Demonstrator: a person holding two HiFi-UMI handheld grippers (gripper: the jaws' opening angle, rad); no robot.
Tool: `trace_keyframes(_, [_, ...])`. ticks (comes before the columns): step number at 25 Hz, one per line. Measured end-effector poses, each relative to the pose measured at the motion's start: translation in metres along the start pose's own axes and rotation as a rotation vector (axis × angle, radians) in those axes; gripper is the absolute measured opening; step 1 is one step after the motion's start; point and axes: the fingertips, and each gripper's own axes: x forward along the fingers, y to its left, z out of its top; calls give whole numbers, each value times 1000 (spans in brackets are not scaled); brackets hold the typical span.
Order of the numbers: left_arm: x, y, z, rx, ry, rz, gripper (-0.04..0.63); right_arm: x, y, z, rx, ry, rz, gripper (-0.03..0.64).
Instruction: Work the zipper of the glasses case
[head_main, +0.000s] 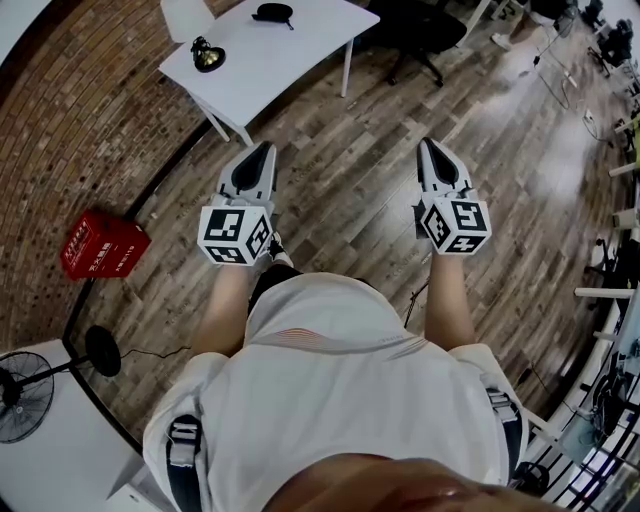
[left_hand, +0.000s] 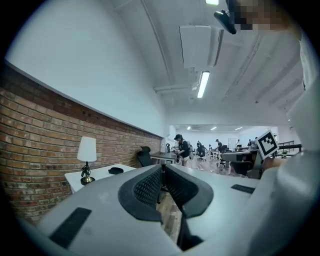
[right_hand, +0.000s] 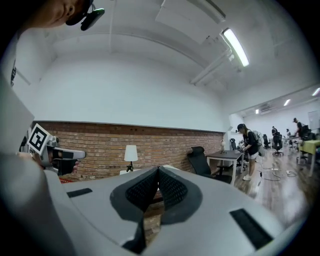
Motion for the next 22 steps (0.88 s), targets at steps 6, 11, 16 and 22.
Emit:
trace_keyframes(6, [18,-2,2,9,10,-20,29,-7,-19,-6,11,2,-40,51])
trace_keyframes(11, [36,-9,-2,16,21,-39,29,2,-30,-14,60,0,-21,51])
trace_keyframes(16, [63,11,-8,3,39,-42,29,36,-38,-12,63,-5,-20,51])
trace_keyframes(22, [126,49,-11,-32,46,-58,29,101,-48,-3,10,14,-3,51])
